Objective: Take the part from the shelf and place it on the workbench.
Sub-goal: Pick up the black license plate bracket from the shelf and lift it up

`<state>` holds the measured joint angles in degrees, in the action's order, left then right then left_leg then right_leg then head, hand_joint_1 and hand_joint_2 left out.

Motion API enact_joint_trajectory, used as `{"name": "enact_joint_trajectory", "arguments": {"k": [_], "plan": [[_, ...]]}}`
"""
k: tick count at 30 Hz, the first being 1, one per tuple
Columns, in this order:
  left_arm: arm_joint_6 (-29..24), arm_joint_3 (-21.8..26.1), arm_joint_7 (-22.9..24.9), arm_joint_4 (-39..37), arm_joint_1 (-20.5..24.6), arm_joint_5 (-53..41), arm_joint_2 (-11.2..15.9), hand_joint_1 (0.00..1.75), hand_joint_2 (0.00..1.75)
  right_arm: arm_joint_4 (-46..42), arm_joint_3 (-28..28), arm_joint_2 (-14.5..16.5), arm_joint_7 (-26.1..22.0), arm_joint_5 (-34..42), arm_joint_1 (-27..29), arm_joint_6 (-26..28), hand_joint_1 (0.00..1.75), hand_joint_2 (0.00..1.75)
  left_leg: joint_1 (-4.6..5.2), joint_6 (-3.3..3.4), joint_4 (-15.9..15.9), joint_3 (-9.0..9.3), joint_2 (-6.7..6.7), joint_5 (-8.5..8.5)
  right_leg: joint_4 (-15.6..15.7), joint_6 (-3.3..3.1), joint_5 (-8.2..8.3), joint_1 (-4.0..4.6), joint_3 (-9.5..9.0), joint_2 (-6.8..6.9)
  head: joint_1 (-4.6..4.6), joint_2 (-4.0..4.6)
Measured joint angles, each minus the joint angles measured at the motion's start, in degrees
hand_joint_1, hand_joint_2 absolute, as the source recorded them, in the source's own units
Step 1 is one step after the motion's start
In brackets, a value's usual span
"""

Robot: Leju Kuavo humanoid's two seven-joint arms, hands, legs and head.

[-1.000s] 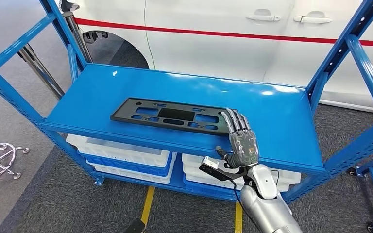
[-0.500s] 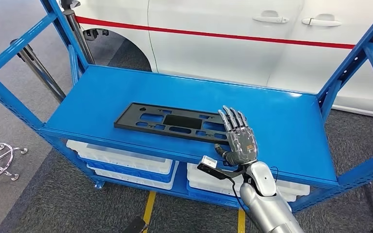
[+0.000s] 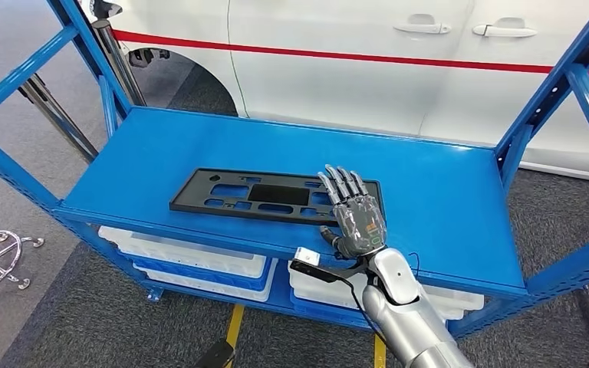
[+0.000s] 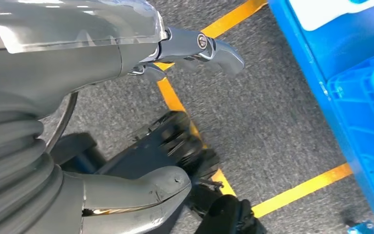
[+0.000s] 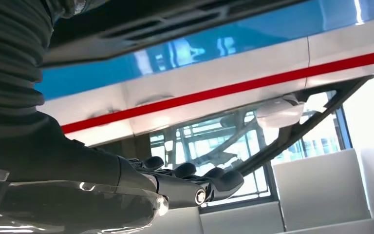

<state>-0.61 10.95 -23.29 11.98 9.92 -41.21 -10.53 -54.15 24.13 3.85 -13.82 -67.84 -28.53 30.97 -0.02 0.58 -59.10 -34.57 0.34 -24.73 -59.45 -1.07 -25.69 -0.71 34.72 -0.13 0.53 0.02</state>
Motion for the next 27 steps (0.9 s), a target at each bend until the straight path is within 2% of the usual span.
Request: {"name": "enact_joint_trajectory", "arguments": {"k": [2, 3, 5, 6, 8, 9, 10, 11, 13, 15, 18, 20, 21, 23, 24, 25, 26, 27], "plan": [[-0.04, 0.00, 0.01, 0.00, 0.13, -0.02, -0.01, 0.00, 1.75, 0.34, 0.32, 0.17, 0.22, -0.09, -0.34, -0.02, 0.00, 1.75, 0.32, 0.47, 1.08, 0.42, 0.05, 0.04, 0.24, 0.68, 0.08, -0.03, -0.03, 0.08, 0.00, 0.00], [-0.11, 0.00, 0.01, 0.01, 0.12, -0.03, -0.01, 0.00, 1.75, 0.50, 0.48, 0.26, 0.27, -0.22, -0.45, -0.11, 0.00, 1.75, 0.14, 0.72, 1.52, 0.62, 0.07, 0.27, 0.31, 1.02, 0.04, -0.02, -0.10, 0.13, -0.01, 0.00], [-0.28, 0.00, -0.02, 0.02, 0.21, -0.14, -0.05, 0.00, 1.75, 0.94, 1.06, 0.40, 0.65, -0.88, -0.93, -0.71, 0.00, 1.75, -0.18, 1.30, 2.68, 1.24, 0.00, 0.86, -1.15, 1.50, -1.11, 0.05, 0.40, 0.11, -0.04, -0.02], [-0.35, 0.00, -0.04, 0.02, 0.33, -0.26, -0.10, 0.00, 1.75, 1.37, 1.49, 0.47, 1.03, -1.48, -1.33, -1.21, 0.00, 1.75, -0.34, 1.56, 3.18, 1.53, -0.07, 1.13, -3.53, 1.65, -2.53, 0.08, 1.44, 0.10, -0.06, -0.01], [-0.44, 0.00, -0.05, 0.02, 0.55, -0.55, -0.24, 0.00, 1.75, 3.07, 2.84, 0.54, 1.97, -2.89, -2.05, -2.07, 0.00, 1.75, -0.20, 1.83, 3.22, 1.57, -0.16, 1.17, -10.58, 1.82, -5.92, -0.01, 4.85, 0.08, -0.07, -0.01], [-0.47, 0.01, -0.05, 0.02, 0.60, -0.67, -0.28, 0.00, 1.75, 4.12, 3.57, 0.57, 2.33, -3.44, -2.21, -2.21, 0.00, 1.75, -0.17, 1.85, 3.12, 1.52, -0.14, 1.11, -13.53, 1.93, -6.85, -0.05, 6.38, 0.09, -0.07, 0.00], [-0.51, 0.01, -0.05, 0.02, 0.60, -0.75, -0.32, 0.00, 1.75, 5.22, 4.33, 0.64, 2.58, -3.84, -2.26, -2.20, 0.00, 1.75, -0.16, 1.83, 2.95, 1.49, -0.10, 1.01, -14.74, 2.02, -6.70, -0.08, 7.11, 0.10, -0.07, -0.01], [-0.54, 0.02, -0.05, 0.02, 0.58, -0.79, -0.33, 0.00, 1.75, 6.14, 4.96, 0.77, 2.71, -4.03, -2.30, -2.11, 0.00, 1.75, -0.18, 1.75, 2.70, 1.46, -0.05, 0.84, -13.85, 2.08, -5.50, -0.12, 6.82, 0.11, -0.07, 0.00], [-0.56, 0.02, -0.06, 0.02, 0.60, -0.84, -0.42, 0.00, 1.75, 7.68, 5.97, 1.19, 2.85, -4.25, -2.59, -1.96, 0.00, 1.75, -0.21, 1.33, 1.83, 1.36, 0.04, 0.24, -7.38, 2.08, -1.70, -0.27, 3.83, 0.13, -0.07, 0.00], [-0.58, 0.06, -0.09, 0.02, 0.78, -0.86, -0.48, 0.00, 1.75, 9.12, 6.87, 1.74, 3.07, -4.46, -3.20, -1.77, 0.00, 1.75, 0.02, 0.66, 0.63, 0.88, 0.06, -0.50, -2.13, 1.69, 0.02, -0.22, 1.43, 0.06, -0.05, 0.00], [-0.63, 0.18, -0.13, 0.02, 0.96, -0.90, -0.49, 0.00, 1.75, 11.19, 8.02, 2.47, 3.50, -4.93, -3.77, -1.15, 0.00, 1.75, 0.10, 0.00, 0.07, 0.49, 0.03, -0.91, -1.27, 0.63, -0.14, 0.05, 1.17, -0.15, 0.00, -0.02], [-0.65, 0.28, -0.18, 0.02, 1.04, -0.89, -0.49, 0.00, 1.75, 12.18, 8.48, 2.99, 3.70, -5.17, -4.12, -0.94, 0.00, 1.75, -0.07, -0.51, -1.24, 0.07, -0.01, -1.93, -1.05, -0.04, -0.05, -0.08, 0.98, -0.12, 0.02, -0.01], [-0.67, 0.33, -0.22, 0.02, 1.12, -0.87, -0.50, 0.00, 1.75, 12.70, 8.67, 3.26, 3.75, -5.30, -4.28, -0.92, 0.00, 1.75, -0.16, -0.84, -3.25, -0.79, -0.03, -3.18, -0.93, -0.32, 0.00, -0.18, 0.87, -0.05, 0.03, -0.02], [-0.73, 0.44, -0.28, 0.02, 1.24, -0.85, -0.51, 0.00, 1.75, 13.95, 9.03, 3.71, 3.89, -5.52, -4.42, -0.69, 0.00, 1.75, -0.31, -1.40, -10.23, -4.01, -0.07, -6.60, -0.86, -0.59, -0.02, -0.14, 0.78, 0.06, 0.07, -0.01], [-0.74, 0.50, -0.29, 0.02, 1.23, -0.84, -0.51, 0.00, 1.75, 14.54, 9.20, 3.87, 3.98, -5.61, -4.46, -0.48, 0.00, 1.75, -0.36, -1.52, -13.61, -5.66, -0.07, -7.80, -0.86, -0.65, -0.03, -0.09, 0.77, 0.09, 0.07, -0.01], [-0.75, 0.58, -0.29, 0.02, 1.19, -0.84, -0.51, 0.00, 1.75, 15.06, 9.34, 4.03, 4.08, -5.68, -4.50, -0.26, 0.00, 1.75, -0.38, -1.52, -15.57, -6.65, -0.07, -8.07, -0.86, -0.68, -0.05, -0.05, 0.72, 0.08, 0.07, -0.01], [-0.75, 0.67, -0.29, 0.02, 1.16, -0.84, -0.51, 0.00, 1.75, 15.42, 9.43, 4.18, 4.19, -5.72, -4.58, -0.09, 0.00, 1.75, -0.37, -1.36, -15.34, -6.58, -0.07, -7.22, -0.86, -0.70, -0.07, -0.01, 0.64, 0.04, 0.06, -0.01], [-0.75, 0.74, -0.29, 0.02, 1.17, -0.84, -0.51, 0.00, 1.75, 15.74, 9.51, 4.30, 4.35, -5.74, -4.73, 0.05, 0.00, 1.75, -0.32, -1.05, -12.83, -5.39, -0.06, -5.46, -0.84, -0.71, -0.08, 0.05, 0.52, -0.02, 0.06, -0.01]]}}
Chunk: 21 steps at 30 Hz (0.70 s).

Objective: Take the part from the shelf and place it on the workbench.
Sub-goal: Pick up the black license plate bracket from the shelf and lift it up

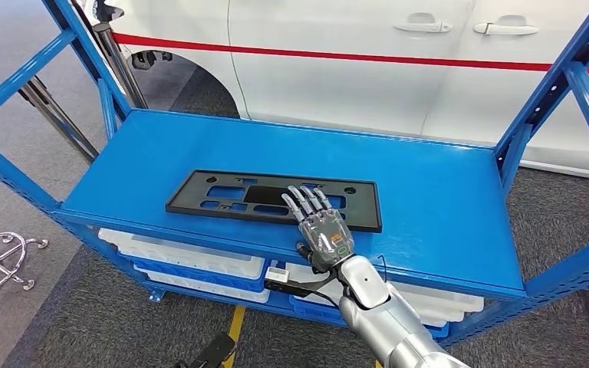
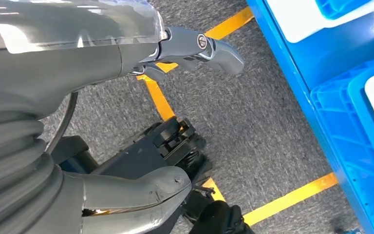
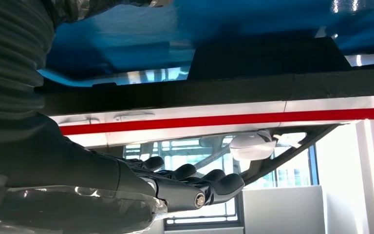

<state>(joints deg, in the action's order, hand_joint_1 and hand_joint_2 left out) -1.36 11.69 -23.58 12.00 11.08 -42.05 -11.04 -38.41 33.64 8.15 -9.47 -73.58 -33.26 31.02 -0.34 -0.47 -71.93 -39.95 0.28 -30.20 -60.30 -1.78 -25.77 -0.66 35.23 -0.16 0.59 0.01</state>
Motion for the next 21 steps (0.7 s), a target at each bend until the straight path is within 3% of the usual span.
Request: {"name": "enact_joint_trajectory", "arguments": {"k": [2, 4, 8, 10, 12, 13, 14, 16, 18, 21], "plan": [[0.00, 0.19, 0.00, 0.00, 0.12, -0.05, 0.01, 0.00, 1.75, 0.61, 0.10, 0.30, 0.82, -0.20, -0.41, 0.52, 0.00, 1.75, 0.32, 0.98, 7.99, 3.93, -0.02, 3.55, 0.05, 0.04, -0.02, 0.17, -0.25, -0.13, -0.01, -0.01], [0.02, 0.44, -0.01, 0.00, 0.24, -0.21, 0.01, 0.00, 1.75, 1.20, 0.13, 0.49, 3.36, -1.09, -0.79, 1.93, 0.00, 1.75, 0.73, 1.81, 12.87, 6.18, -0.14, 4.74, 0.21, 0.42, 0.04, 0.24, -0.34, -0.20, -0.01, -0.01], [0.16, 0.72, -0.11, 0.00, 0.00, -0.45, -0.11, 0.00, 1.75, 2.17, 0.09, 0.59, 9.39, -3.67, -1.68, 3.70, 0.00, 1.75, 0.53, 2.51, 14.90, 7.00, -0.24, 5.63, 0.11, 1.74, -0.22, 0.25, -0.28, -0.09, -0.02, 0.01], [0.17, 0.80, -0.23, 0.00, -0.08, -0.52, -0.28, 0.00, 1.75, 2.66, -0.08, 0.56, 10.48, -4.28, -2.13, 3.77, 0.00, 1.75, 0.20, 2.81, 15.81, 7.25, -0.36, 6.38, -4.29, 2.10, -3.05, 0.26, 1.79, -0.04, -0.05, -0.01], [0.17, 0.93, -0.27, 0.00, -0.21, -0.56, -0.37, 0.00, 1.75, 3.17, -0.51, 0.52, 11.20, -4.78, -2.25, 3.86, 0.00, 1.75, 0.22, 3.03, 15.75, 6.94, -0.38, 6.48, -11.24, 2.41, -6.52, 0.17, 5.24, -0.06, -0.05, 0.00], [0.17, 0.99, -0.27, 0.00, -0.34, -0.58, -0.39, 0.00, 1.75, 3.39, -0.77, 0.50, 11.47, -5.01, -2.22, 3.94, 0.00, 1.75, 0.21, 2.99, 15.60, 6.80, -0.37, 6.43, -13.44, 2.58, -7.05, 0.07, 6.36, -0.04, -0.06, 0.00], [0.17, 1.04, -0.27, 0.00, -0.48, -0.60, -0.39, 0.00, 1.75, 3.55, -1.02, 0.49, 11.67, -5.21, -2.22, 4.00, 0.00, 1.75, 0.18, 2.89, 15.38, 6.71, -0.35, 6.33, -13.60, 2.74, -6.42, -0.07, 6.48, -0.01, -0.05, 0.00], [0.17, 1.09, -0.28, 0.00, -0.66, -0.62, -0.41, 0.00, 1.75, 3.74, -1.42, 0.48, 11.83, -5.45, -2.35, 4.08, 0.00, 1.75, 0.07, 2.47, 14.61, 6.60, -0.28, 5.87, -8.08, 2.99, -2.76, -0.44, 3.72, 0.10, -0.06, -0.01], [0.17, 1.13, -0.31, 0.00, -0.66, -0.64, -0.42, 0.00, 1.75, 3.87, -1.73, 0.50, 11.88, -5.52, -2.51, 4.14, 0.00, 1.75, 0.15, 1.83, 13.55, 6.26, -0.16, 5.21, -2.10, 2.76, -0.47, -0.52, 0.76, 0.04, -0.03, -0.01], [0.17, 1.33, -0.35, 0.00, -0.63, -0.69, -0.42, 0.00, 1.75, 3.95, -2.03, 0.59, 12.07, -5.73, -2.67, 4.37, 0.00, 1.75, 0.24, 1.05, 12.92, 5.96, -0.07, 4.89, -0.49, 1.68, -0.31, -0.24, 0.20, -0.20, 0.05, 0.00]]}}
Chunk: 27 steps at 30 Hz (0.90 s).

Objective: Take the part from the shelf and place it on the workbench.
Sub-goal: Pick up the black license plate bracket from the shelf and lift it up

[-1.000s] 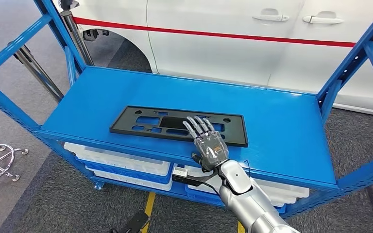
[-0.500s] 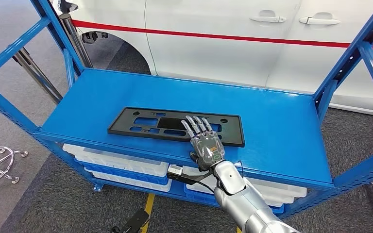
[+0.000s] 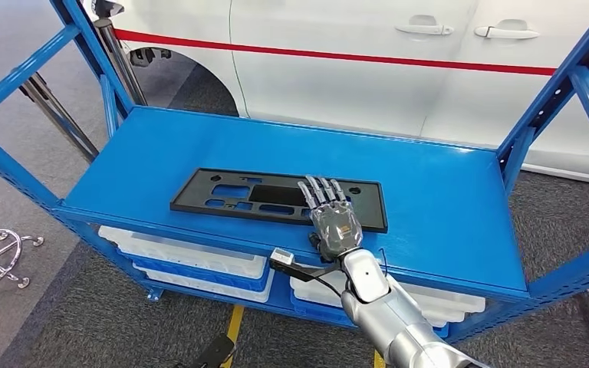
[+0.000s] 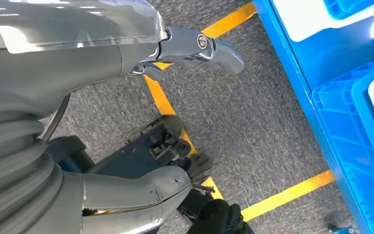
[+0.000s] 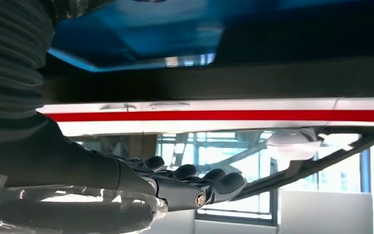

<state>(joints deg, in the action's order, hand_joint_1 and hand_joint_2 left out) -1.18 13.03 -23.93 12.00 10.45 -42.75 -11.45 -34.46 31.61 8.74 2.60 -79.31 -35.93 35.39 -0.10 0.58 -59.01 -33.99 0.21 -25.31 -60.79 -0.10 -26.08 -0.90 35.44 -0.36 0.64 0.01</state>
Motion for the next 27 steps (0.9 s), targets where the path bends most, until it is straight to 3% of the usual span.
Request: {"name": "enact_joint_trajectory", "arguments": {"k": [2, 3, 6, 7, 8, 9, 11, 13, 16, 18, 21, 22, 23, 24, 27], "plan": [[-0.02, 0.21, -0.03, 0.00, -0.01, -0.15, 0.00, 0.00, 1.75, 0.01, -0.23, 0.08, 0.53, -0.45, -0.09, 0.15, 0.00, 1.75, -0.15, -0.49, -0.54, -0.23, -0.01, -0.53, 0.20, -0.65, 0.15, -0.08, -0.09, 0.07, -0.01, 0.01], [-0.03, 0.34, -0.06, 0.00, 0.00, -0.22, 0.00, 0.00, 1.75, 0.02, -0.38, 0.15, 0.94, -0.76, -0.12, 0.23, 0.00, 1.75, -0.24, -0.80, -2.08, -0.90, -0.03, -1.57, 0.32, -0.96, 0.25, -0.21, -0.12, 0.12, -0.01, 0.00], [-0.04, 0.68, -0.19, 0.00, -0.10, -0.31, 0.00, 0.00, 1.75, 0.16, -0.83, 0.32, 2.28, -1.72, -0.08, 0.37, 0.00, 1.75, -0.50, -1.60, -12.38, -5.65, -0.07, -6.65, 0.44, -1.45, 0.37, -0.27, -0.01, 0.23, 0.01, 0.00], [-0.04, 0.74, -0.22, 0.00, -0.19, -0.32, 0.00, 0.00, 1.75, 0.23, -1.01, 0.34, 2.69, -2.01, -0.05, 0.42, 0.00, 1.75, -0.54, -1.69, -15.23, -7.02, -0.07, -7.46, 0.43, -1.47, 0.38, -0.25, 0.02, 0.24, 0.01, 0.00], [-0.04, 0.77, -0.26, 0.00, -0.28, -0.32, 0.00, 0.00, 1.75, 0.30, -1.22, 0.38, 3.08, -2.24, -0.03, 0.48, 0.00, 1.75, -0.55, -1.66, -16.19, -7.53, -0.07, -7.22, 0.43, -1.47, 0.38, -0.23, 0.00, 0.24, 0.01, 0.00], [-0.03, 0.78, -0.29, 0.00, -0.32, -0.33, 0.00, 0.00, 1.75, 0.36, -1.47, 0.42, 3.37, -2.38, -0.02, 0.54, 0.00, 1.75, -0.55, -1.51, -14.79, -6.88, -0.07, -5.89, 0.43, -1.47, 0.37, -0.22, -0.05, 0.23, 0.01, -0.01], [-0.02, 0.79, -0.37, 0.00, -0.29, -0.36, 0.01, 0.00, 1.75, 0.41, -1.98, 0.49, 3.79, -2.60, -0.02, 0.63, 0.00, 1.75, -0.46, -0.86, -6.95, -3.15, -0.06, -2.01, 0.47, -1.43, 0.38, -0.17, -0.22, 0.21, 0.01, -0.01], [-0.02, 0.85, -0.47, 0.00, -0.22, -0.44, 0.04, 0.00, 1.75, 0.45, -2.52, 0.49, 4.38, -2.95, -0.03, 0.69, 0.00, 1.75, -0.14, -0.18, -0.68, -0.20, -0.09, -0.05, 0.59, -1.02, 0.48, -0.03, -0.21, 0.19, 0.01, -0.01], [0.01, 0.96, -0.59, 0.00, -0.28, -0.77, 0.08, 0.00, 1.75, 0.63, -3.92, 0.48, 5.71, -3.85, -0.06, 0.78, 0.00, 1.75, 0.00, 0.43, 0.92, 0.41, -0.05, 0.31, 1.21, 0.15, 0.84, 0.08, -0.28, 0.18, -0.01, 0.00], [0.08, 1.01, -0.65, 0.00, -0.31, -1.05, 0.07, 0.00, 1.75, 0.78, -5.00, 0.38, 6.22, -4.19, -0.20, 0.83, 0.00, 1.75, -0.27, 1.03, 2.12, 0.90, -0.14, 1.04, 0.24, 0.72, -0.05, 0.16, 0.03, 0.23, -0.05, -0.01], [0.16, 1.10, -0.70, 0.00, -0.30, -1.35, 0.02, 0.00, 1.75, 1.11, -6.51, 0.09, 6.27, -4.24, -0.36, 0.85, 0.00, 1.75, -0.34, 1.62, 2.78, 0.97, -0.30, 1.59, -9.13, 1.03, -5.11, 0.14, 4.46, 0.23, -0.09, -0.01], [0.17, 1.13, -0.70, 0.00, -0.36, -1.40, 0.02, 0.00, 1.75, 1.26, -6.91, -0.03, 6.26, -4.27, -0.27, 0.86, 0.00, 1.75, -0.29, 1.64, 2.66, 0.84, -0.30, 1.57, -12.36, 1.14, -6.24, 0.14, 6.10, 0.22, -0.09, -0.01], [0.17, 1.14, -0.70, 0.00, -0.44, -1.41, 0.02, 0.00, 1.75, 1.42, -7.22, -0.15, 6.26, -4.33, -0.17, 0.89, 0.00, 1.75, -0.25, 1.65, 2.50, 0.74, -0.29, 1.50, -13.86, 1.23, -6.30, 0.13, 6.92, 0.24, -0.09, -0.01], [0.17, 1.15, -0.70, 0.00, -0.50, -1.43, 0.02, 0.00, 1.75, 1.54, -7.50, -0.23, 6.26, -4.39, -0.11, 0.91, 0.00, 1.75, -0.23, 1.62, 2.28, 0.67, -0.28, 1.39, -13.10, 1.28, -5.22, 0.10, 6.60, 0.26, -0.09, -0.01], [0.17, 1.16, -0.72, 0.00, -0.50, -1.45, -0.01, 0.00, 1.75, 1.63, -8.10, -0.29, 6.27, -4.53, -0.24, 0.97, 0.00, 1.75, -0.15, 1.06, 1.09, 0.45, -0.21, 0.63, -2.78, 1.02, -0.19, 0.05, 1.55, 0.34, -0.08, -0.01]]}}
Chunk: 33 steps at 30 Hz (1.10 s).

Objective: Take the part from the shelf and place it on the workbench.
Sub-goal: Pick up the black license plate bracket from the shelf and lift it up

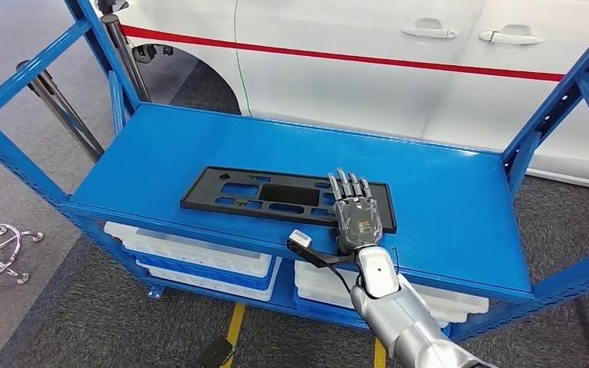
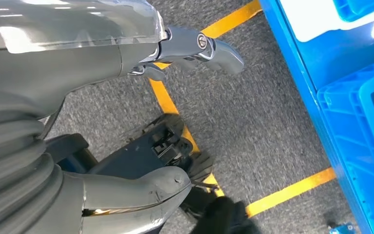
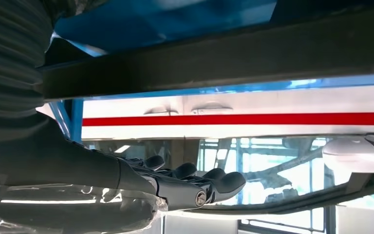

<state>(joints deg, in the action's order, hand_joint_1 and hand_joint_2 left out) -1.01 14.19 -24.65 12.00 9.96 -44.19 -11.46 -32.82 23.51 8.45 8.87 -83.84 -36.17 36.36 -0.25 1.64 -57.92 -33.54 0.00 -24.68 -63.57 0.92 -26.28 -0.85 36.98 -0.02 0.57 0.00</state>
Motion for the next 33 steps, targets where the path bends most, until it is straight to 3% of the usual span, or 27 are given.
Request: {"name": "enact_joint_trajectory", "arguments": {"k": [2, 6, 8, 10, 11, 12, 13, 15, 17, 21, 24, 26, 28, 30, 31, 33], "plan": [[0.00, 0.01, -0.02, 0.00, 0.04, -0.01, 0.00, 0.00, 1.75, 0.00, -0.27, -0.01, -0.01, -0.07, -0.09, 0.15, 0.00, 1.75, 0.17, -0.59, -0.69, -0.28, 0.05, -0.45, 3.34, -0.58, 0.71, 0.16, -1.55, -0.08, 0.01, 0.01], [0.00, 0.02, -0.10, 0.00, 0.05, -0.03, 0.01, 0.00, 1.75, 0.00, -0.75, -0.01, 0.00, -0.12, -0.26, 0.44, 0.00, 1.75, 0.01, -1.68, -1.94, -0.74, 0.06, -1.49, 3.67, -1.92, 0.93, 0.14, -1.67, -0.11, 0.03, 0.01], [0.00, 0.02, -0.13, 0.00, 0.04, -0.04, 0.01, 0.00, 1.75, 0.01, -0.83, -0.01, 0.00, -0.13, -0.31, 0.49, 0.00, 1.75, -0.20, -2.39, -7.21, -3.10, 0.04, -4.60, 3.85, -2.37, 1.06, -0.03, -1.72, -0.02, 0.04, 0.01], [0.00, 0.03, -0.14, 0.00, -0.06, -0.04, 0.01, 0.00, 1.75, 0.07, -0.84, -0.01, 0.00, -0.14, -0.30, 0.49, 0.00, 1.75, -0.37, -2.82, -14.90, -6.73, 0.04, -7.93, 3.85, -2.50, 1.08, -0.01, -1.61, -0.01, 0.06, 0.01], [0.00, 0.04, -0.14, 0.00, -0.13, -0.04, 0.01, 0.00, 1.75, 0.11, -0.84, -0.01, 0.00, -0.14, -0.30, 0.50, 0.00, 1.75, -0.41, -2.88, -17.10, -7.83, 0.04, -8.36, 3.84, -2.51, 1.08, 0.00, -1.61, -0.02, 0.06, 0.02], [0.00, 0.04, -0.14, 0.00, -0.19, -0.04, 0.01, 0.00, 1.75, 0.14, -0.85, -0.01, 0.00, -0.14, -0.30, 0.50, 0.00, 1.75, -0.42, -2.83, -17.08, -7.87, 0.04, -7.61, 3.83, -2.51, 1.07, 0.00, -1.65, -0.04, 0.06, 0.01], [0.00, 0.04, -0.14, 0.00, -0.20, -0.04, 0.01, 0.00, 1.75, 0.16, -0.85, -0.01, 0.00, -0.14, -0.31, 0.51, 0.00, 1.75, -0.41, -2.67, -14.72, -6.75, 0.04, -5.87, 3.83, -2.49, 1.06, 0.01, -1.73, -0.07, 0.06, 0.02], [0.00, 0.05, -0.14, 0.00, -0.12, -0.04, 0.02, 0.00, 1.75, 0.17, -0.86, -0.01, 0.00, -0.14, -0.33, 0.52, 0.00, 1.75, -0.25, -1.98, -6.21, -2.63, 0.05, -1.94, 3.85, -2.37, 1.04, 0.09, -1.88, -0.12, 0.05, 0.01], [0.00, 0.07, -0.14, 0.00, -0.01, -0.04, 0.04, 0.00, 1.75, 0.17, -0.87, -0.01, 0.00, -0.14, -0.32, 0.54, 0.00, 1.75, 0.12, -1.24, -0.91, -0.21, 0.07, -0.47, 3.96, -1.88, 1.12, 0.14, -1.82, -0.17, 0.04, 0.01], [0.00, 0.09, -0.14, 0.00, -0.02, -0.04, 0.07, 0.00, 1.75, 0.17, -0.89, -0.01, 0.00, -0.14, -0.33, 0.56, 0.00, 1.75, 0.15, -0.24, 0.70, 0.29, 0.15, 0.13, 4.47, -0.53, 1.38, 0.23, -1.91, -0.13, 0.02, 0.01], [0.00, 0.09, -0.14, 0.00, -0.02, -0.04, 0.03, 0.00, 1.75, 0.17, -0.90, -0.03, 0.00, -0.14, -0.34, 0.58, 0.00, 1.75, -0.26, 0.01, 1.40, 0.65, 0.11, 0.58, 4.34, -0.28, 1.24, 0.30, -1.95, -0.09, 0.01, 0.02], [0.00, 0.09, -0.15, 0.00, 0.04, -0.04, 0.00, 0.00, 1.75, 0.19, -0.97, -0.06, -0.16, -0.02, -0.39, 0.56, 0.00, 1.75, -0.20, 0.28, 1.66, 0.72, 0.00, 0.79, 1.45, -0.24, -0.74, 0.21, -0.65, -0.10, 0.00, 0.01], [0.01, 0.20, -0.16, 0.00, -0.07, -0.07, 0.00, 0.00, 1.75, 0.24, -1.63, -0.13, -1.34, 0.85, 0.01, 0.58, 0.00, 1.75, 0.02, 0.61, 1.65, 0.57, -0.06, 0.86, -6.78, -0.06, -4.42, 0.14, 3.37, -0.10, -0.02, 0.01], [0.04, 0.40, -0.16, 0.00, -0.34, -0.11, 0.01, 0.00, 1.75, 0.21, -2.48, -0.17, -2.77, 1.94, 0.49, 0.67, 0.00, 1.75, 0.07, 0.58, 1.15, 0.43, -0.03, 0.55, -9.23, 0.12, -4.11, 0.00, 4.59, -0.04, -0.02, 0.02], [0.08, 0.50, -0.18, 0.00, -0.40, -0.14, 0.01, 0.00, 1.75, 0.09, -2.76, -0.17, -3.20, 2.29, 0.51, 0.73, 0.00, 1.75, 0.03, 0.43, 0.80, 0.43, 0.01, 0.30, -5.82, 0.14, -2.08, -0.08, 2.88, -0.01, -0.02, 0.01], [0.16, 0.74, -0.24, 0.00, -0.45, -0.23, 0.01, 0.00, 1.75, -0.34, -3.38, -0.12, -4.12, 3.15, 0.54, 0.80, 0.00, 1.75, 0.16, -0.16, -0.21, 0.14, 0.10, -0.36, 0.81, -0.13, 0.40, -0.09, -0.35, -0.06, 0.00, 0.01]]}}
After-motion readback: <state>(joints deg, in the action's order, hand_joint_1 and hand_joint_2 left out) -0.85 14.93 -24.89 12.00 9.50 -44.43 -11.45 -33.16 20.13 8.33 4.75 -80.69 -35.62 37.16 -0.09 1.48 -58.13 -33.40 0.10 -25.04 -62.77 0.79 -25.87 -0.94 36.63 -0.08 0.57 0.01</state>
